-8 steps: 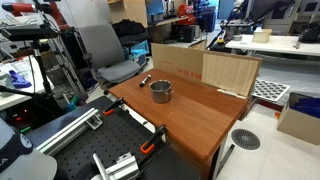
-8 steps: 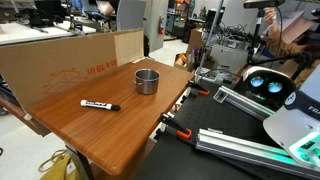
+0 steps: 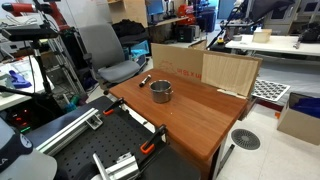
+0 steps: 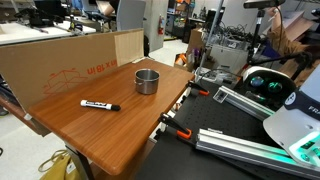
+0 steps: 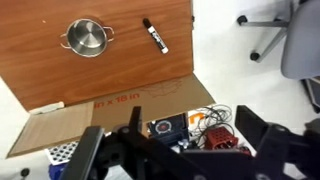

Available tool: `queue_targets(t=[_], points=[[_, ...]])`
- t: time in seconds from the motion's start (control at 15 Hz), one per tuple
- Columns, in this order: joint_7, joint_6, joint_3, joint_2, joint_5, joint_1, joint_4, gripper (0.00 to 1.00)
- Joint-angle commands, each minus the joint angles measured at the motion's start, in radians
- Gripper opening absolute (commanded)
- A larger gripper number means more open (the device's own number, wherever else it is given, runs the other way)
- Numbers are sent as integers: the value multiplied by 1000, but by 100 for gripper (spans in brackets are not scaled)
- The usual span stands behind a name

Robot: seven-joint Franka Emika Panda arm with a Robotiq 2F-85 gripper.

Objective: Put the black marker inside the silver pot

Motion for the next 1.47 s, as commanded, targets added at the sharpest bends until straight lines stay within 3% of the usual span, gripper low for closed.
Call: queue_targets(t=[0.0, 0.67, 1.07, 1.4], points=[[2, -2, -4, 1, -2, 5, 2, 100], [8, 15, 2, 6, -20, 1, -6, 100], [-97, 24, -6, 10, -2, 33, -49, 100], [-58, 11, -3, 76, 5, 32, -45, 100]])
